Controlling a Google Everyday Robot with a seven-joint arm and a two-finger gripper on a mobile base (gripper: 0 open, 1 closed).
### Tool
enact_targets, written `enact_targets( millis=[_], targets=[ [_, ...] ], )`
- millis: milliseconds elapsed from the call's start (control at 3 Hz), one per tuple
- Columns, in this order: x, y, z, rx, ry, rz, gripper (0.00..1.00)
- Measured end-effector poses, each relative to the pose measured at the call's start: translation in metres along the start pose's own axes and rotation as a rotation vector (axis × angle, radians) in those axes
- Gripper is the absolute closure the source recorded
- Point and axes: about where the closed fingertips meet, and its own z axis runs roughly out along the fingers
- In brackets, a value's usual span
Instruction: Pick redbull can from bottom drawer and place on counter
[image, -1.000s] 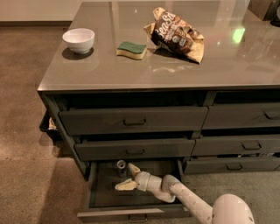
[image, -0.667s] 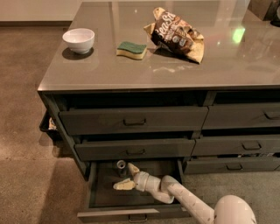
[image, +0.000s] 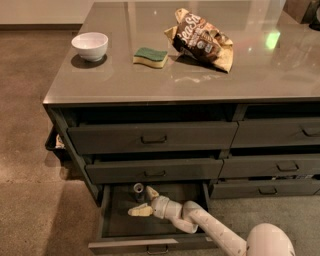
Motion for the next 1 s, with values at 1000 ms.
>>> enact_targets(
  millis=[1000],
  targets=[
    [0.029,-0.053,-0.003,0.123,0.097,-0.077,0.0]
  ],
)
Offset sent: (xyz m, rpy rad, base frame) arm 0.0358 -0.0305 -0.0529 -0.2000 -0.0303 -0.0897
